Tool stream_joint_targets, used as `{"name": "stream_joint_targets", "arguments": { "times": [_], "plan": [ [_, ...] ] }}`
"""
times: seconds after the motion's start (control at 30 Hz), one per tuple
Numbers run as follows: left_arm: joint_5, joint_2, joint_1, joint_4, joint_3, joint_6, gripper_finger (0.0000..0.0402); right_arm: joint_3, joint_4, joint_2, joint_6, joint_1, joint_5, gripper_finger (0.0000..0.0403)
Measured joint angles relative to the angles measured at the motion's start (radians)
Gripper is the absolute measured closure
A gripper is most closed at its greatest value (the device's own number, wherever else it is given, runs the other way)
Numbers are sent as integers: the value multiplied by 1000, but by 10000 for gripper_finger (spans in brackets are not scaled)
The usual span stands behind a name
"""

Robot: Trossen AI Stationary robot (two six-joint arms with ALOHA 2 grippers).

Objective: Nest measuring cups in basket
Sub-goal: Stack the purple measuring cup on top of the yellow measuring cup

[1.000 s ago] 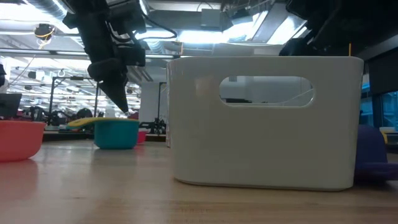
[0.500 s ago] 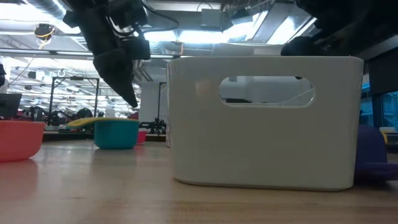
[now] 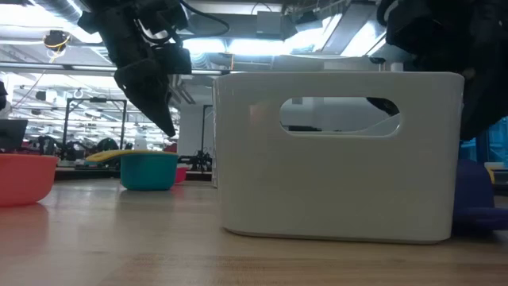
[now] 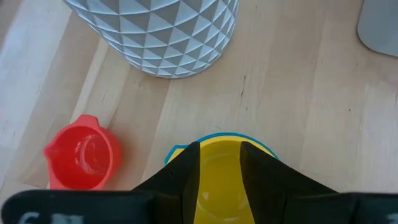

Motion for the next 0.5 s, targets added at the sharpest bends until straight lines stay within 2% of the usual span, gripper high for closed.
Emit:
{"name": "stream_joint_targets", "arguments": {
  "times": [0.5],
  "plan": [
    [0, 0, 0, 0, 0, 0, 294, 0, 0, 3, -1, 0, -24, 83]
  ]
}}
